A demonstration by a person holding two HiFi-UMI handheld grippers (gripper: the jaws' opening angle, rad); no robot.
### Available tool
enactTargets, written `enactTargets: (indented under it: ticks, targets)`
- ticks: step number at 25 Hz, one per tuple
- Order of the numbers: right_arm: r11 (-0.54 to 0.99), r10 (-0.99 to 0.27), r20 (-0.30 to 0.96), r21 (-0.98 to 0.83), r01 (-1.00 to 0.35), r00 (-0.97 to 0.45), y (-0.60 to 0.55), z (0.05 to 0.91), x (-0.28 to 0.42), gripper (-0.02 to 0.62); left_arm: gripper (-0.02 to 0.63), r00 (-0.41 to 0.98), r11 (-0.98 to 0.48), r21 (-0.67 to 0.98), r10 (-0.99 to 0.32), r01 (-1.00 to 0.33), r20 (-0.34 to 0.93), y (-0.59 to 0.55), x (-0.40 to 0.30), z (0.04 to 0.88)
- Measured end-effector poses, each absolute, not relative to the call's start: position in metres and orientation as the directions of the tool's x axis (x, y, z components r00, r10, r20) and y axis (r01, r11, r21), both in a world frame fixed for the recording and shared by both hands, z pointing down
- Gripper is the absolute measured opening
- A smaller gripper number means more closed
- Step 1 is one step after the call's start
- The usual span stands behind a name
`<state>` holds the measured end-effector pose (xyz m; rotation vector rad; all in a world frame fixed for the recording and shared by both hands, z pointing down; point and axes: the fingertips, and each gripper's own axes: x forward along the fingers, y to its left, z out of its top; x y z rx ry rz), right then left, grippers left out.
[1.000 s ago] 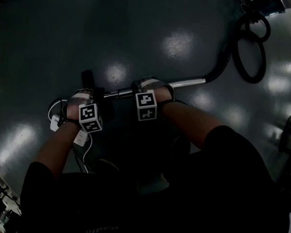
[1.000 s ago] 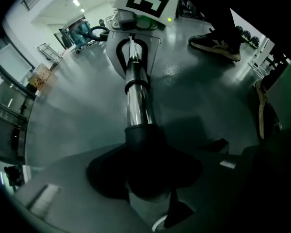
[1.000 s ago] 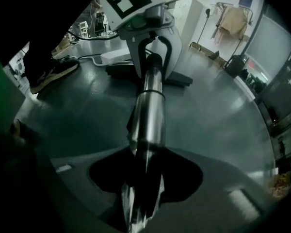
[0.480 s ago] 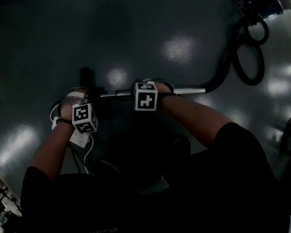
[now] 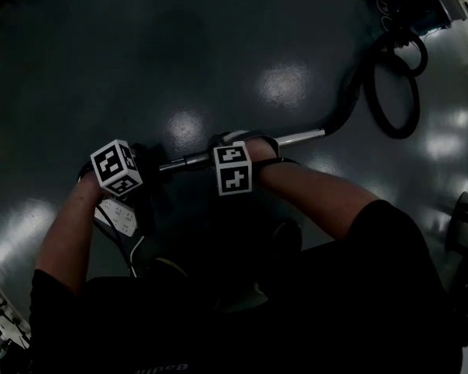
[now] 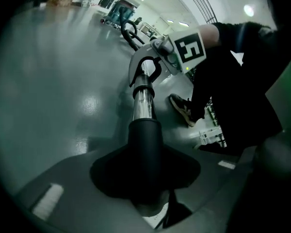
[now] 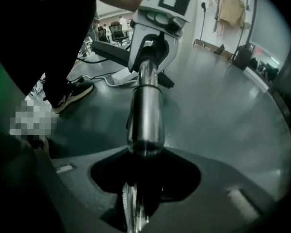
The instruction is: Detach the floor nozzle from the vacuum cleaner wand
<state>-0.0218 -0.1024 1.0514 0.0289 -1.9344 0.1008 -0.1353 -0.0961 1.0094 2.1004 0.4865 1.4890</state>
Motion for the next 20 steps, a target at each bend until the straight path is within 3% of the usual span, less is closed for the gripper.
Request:
enactTargets:
  ticks: [3, 5, 7, 9, 11, 15, 20]
  targets:
    - [0.989, 0.079, 0.921, -0.121, -0.088, -0.382, -0.100, 1.049, -0.018, 0.143, 0.153, 0.337, -0.921, 0.385, 0.379, 0.050, 0.862, -0.105, -0.130, 1.012]
    - [0.980, 0.101, 0.914, -0.159, -0.120, -0.393, -0.104, 1.046, -0.013, 0.141, 0.153, 0.300, -0.983, 0.096, 0.140, 0.155, 0.944, -0.126, -0.127, 1.012]
    - [0.970, 0.108, 0.911, -0.185, -0.161, -0.397, -0.114, 1.043, -0.008, 0.138, 0.154, 0.259, -0.921, -0.252, -0.176, 0.298, 0.950, -0.156, -0.123, 1.008]
    - [0.960, 0.114, 0.911, -0.204, -0.191, -0.397, -0.121, 1.040, -0.004, 0.138, 0.156, 0.268, -0.830, -0.424, -0.343, 0.363, 0.901, -0.176, -0.118, 1.005]
    - [0.959, 0.116, 0.912, -0.207, -0.196, -0.394, -0.123, 1.039, -0.001, 0.137, 0.147, 0.299, -0.875, -0.367, -0.276, 0.315, 0.914, -0.174, -0.114, 1.006]
    - [0.968, 0.101, 0.914, -0.181, -0.173, -0.392, -0.115, 1.038, -0.008, 0.137, 0.147, 0.341, -0.974, -0.058, 0.021, 0.220, 0.940, -0.149, -0.121, 1.007]
    - [0.986, 0.031, 0.931, -0.088, -0.141, -0.365, -0.110, 1.044, -0.014, 0.137, 0.150, 0.346, -0.930, 0.362, 0.363, 0.070, 0.865, -0.120, -0.130, 1.005]
